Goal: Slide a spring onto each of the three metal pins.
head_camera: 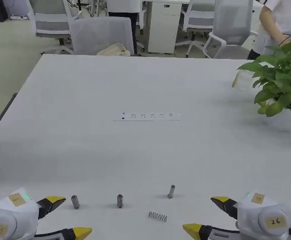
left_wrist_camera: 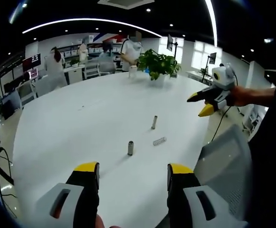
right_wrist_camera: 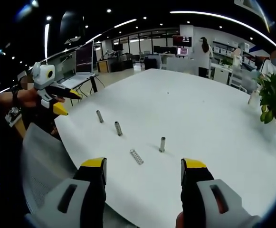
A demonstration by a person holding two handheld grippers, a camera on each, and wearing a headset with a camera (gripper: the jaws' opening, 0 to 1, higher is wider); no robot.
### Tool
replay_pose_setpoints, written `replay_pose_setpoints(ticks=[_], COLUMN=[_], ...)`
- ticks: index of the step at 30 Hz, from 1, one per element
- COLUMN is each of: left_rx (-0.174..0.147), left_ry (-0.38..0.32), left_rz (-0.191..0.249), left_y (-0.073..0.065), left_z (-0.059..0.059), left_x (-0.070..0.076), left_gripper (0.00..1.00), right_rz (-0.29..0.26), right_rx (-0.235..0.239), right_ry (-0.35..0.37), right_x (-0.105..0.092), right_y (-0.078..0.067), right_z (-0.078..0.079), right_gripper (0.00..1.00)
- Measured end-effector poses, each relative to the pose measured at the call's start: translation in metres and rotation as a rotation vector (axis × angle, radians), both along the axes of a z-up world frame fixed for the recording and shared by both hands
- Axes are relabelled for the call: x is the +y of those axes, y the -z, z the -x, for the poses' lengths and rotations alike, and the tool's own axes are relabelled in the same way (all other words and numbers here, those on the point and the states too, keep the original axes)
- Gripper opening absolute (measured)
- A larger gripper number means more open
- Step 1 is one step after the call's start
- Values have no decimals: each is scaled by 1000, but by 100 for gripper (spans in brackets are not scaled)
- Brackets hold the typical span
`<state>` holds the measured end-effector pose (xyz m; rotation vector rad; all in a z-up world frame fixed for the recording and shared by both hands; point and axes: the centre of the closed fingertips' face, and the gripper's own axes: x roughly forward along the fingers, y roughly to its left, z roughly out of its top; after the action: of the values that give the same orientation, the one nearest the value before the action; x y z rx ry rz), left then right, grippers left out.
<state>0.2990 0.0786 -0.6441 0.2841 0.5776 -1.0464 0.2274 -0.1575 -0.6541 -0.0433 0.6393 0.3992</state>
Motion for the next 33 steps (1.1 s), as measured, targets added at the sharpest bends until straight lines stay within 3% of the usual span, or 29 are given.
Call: replay_pose_setpoints(ticks=[15, 33], left_rx=[-13, -21], left_ry=[184, 361], left_rz=[-50, -117], left_y=[7, 30], left_z=[7, 12], left_x=[-65, -120], left_gripper=[52, 45], right_rz=[-4, -2], right_rx=[12, 26], right_ry=[-3, -41], right_x=[-10, -5], right_y=[5, 10], right_z=[6, 7], right_gripper=[62, 61])
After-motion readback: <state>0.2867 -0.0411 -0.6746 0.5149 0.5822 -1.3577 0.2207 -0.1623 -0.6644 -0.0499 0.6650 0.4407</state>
